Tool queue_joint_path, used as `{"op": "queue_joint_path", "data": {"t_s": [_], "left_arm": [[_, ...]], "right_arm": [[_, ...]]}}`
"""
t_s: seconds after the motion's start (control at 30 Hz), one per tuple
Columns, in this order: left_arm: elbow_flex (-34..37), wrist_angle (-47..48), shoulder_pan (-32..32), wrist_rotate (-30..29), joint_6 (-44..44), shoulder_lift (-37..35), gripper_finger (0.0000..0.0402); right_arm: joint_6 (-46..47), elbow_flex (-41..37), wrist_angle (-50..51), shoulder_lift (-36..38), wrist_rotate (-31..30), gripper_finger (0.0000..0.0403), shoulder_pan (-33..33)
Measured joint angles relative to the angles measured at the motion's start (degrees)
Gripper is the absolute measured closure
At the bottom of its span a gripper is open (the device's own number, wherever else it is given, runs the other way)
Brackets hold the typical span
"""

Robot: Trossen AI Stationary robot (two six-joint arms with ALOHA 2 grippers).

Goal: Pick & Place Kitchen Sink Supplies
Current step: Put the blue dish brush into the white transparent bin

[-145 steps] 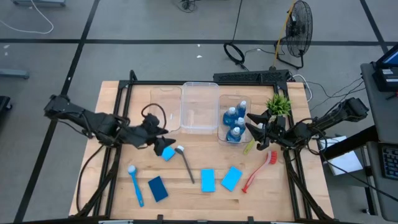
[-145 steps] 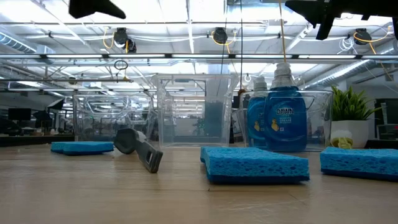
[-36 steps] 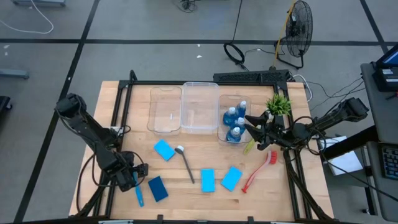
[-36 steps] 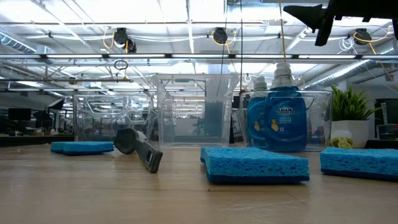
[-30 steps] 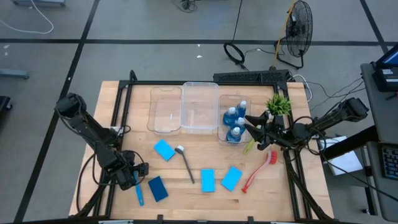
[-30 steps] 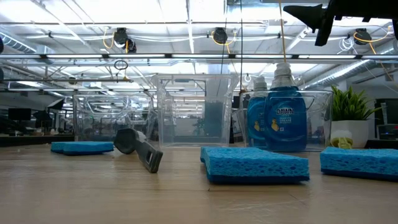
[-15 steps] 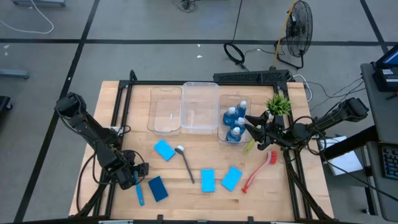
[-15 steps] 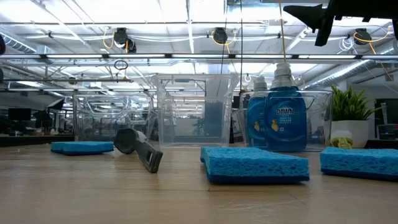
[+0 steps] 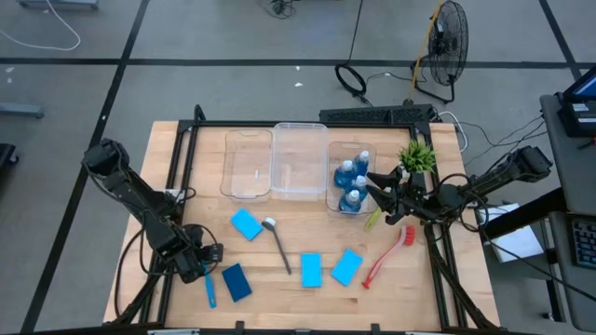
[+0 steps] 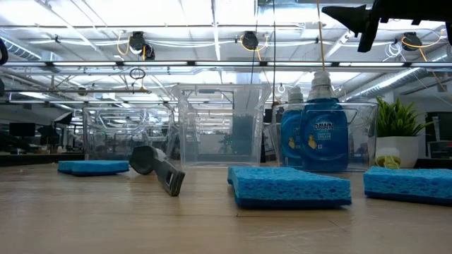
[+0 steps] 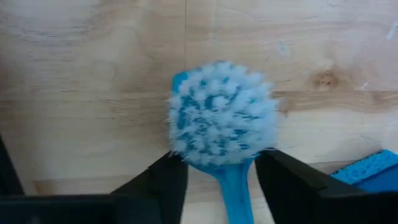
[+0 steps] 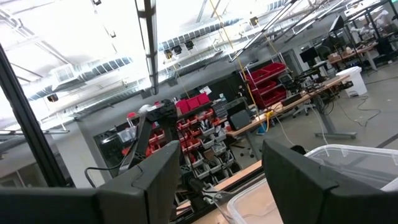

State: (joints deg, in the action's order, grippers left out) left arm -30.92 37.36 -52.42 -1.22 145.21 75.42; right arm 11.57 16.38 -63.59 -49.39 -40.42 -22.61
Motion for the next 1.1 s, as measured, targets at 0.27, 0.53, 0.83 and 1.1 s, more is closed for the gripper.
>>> {"op": "queue_joint_path", "data": {"t_s": [0.27,0.53,0.83,1.1], "left_arm": [[0.0,0.1,0.0,-1.0,0.2,0.0,0.0335],[0.0,0.1,0.4,-1.9,0.1,0.0,0.0354],[0.0,-0.4,3.4,-4.0,-3.2,0.0,0.0353],[-0.1,0.5,4.6,-4.8,-5.4,-1.1,0.0353]], "right_arm": [[-0.6,0.0,0.0,0.0,0.0,0.0190,0.0],[-0.7,0.0,0.1,0.0,0.0,0.0188,0.0],[-0.7,0.0,0.1,0.0,0.0,0.0187,0.0],[-0.7,0.0,0.1,0.0,0.0,0.0190,0.0]]}}
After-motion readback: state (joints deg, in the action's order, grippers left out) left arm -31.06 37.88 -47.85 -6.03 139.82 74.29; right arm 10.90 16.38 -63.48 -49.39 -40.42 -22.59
